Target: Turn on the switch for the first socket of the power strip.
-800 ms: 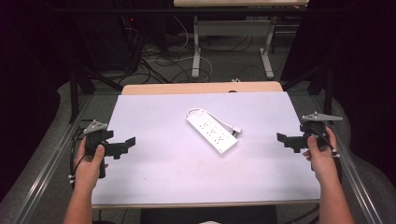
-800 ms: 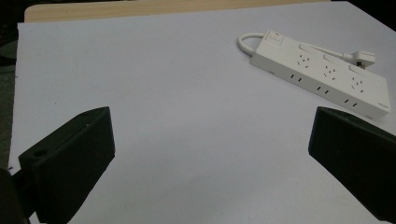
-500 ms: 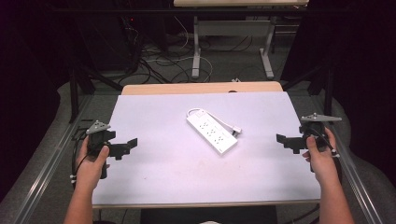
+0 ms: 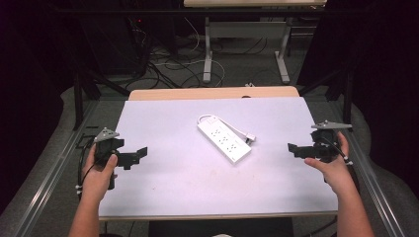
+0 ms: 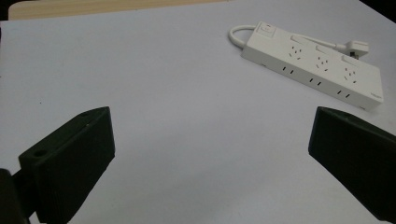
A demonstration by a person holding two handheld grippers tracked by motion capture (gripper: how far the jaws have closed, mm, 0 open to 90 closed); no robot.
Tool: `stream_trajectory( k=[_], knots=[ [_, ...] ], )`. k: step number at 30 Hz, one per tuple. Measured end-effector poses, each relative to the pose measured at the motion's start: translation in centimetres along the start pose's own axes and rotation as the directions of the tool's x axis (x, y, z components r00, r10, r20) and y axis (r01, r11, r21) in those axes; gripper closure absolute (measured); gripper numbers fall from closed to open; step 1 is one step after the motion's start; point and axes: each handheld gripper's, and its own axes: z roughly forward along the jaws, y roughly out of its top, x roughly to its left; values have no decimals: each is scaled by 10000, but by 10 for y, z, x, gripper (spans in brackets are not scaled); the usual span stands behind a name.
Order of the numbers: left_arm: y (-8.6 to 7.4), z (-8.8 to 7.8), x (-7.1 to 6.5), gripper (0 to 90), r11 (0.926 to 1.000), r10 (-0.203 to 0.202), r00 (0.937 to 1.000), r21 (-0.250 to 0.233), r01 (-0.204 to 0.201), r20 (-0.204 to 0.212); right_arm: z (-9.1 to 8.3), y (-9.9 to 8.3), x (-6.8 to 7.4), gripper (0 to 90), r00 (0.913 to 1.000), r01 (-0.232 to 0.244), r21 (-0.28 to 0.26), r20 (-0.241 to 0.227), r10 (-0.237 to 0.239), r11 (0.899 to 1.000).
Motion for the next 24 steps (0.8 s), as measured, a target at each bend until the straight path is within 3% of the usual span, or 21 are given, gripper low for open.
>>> stream_trajectory(
  k=[4,17,24],
  knots=[
    [2,-3,-1,3,10000,7,10000,-78,-7,-50,5,3,6,0,9997,174,312,-167,-169,9994],
    [1,-2,-2,3,9999,-13,10000,-152,11,-87,13,31,27,0,9946,869,234,-598,-853,9959],
    [1,-2,-2,3,10000,-62,9999,-61,62,-107,16,45,33,0,9938,999,242,-505,-986,9947]
  ],
)
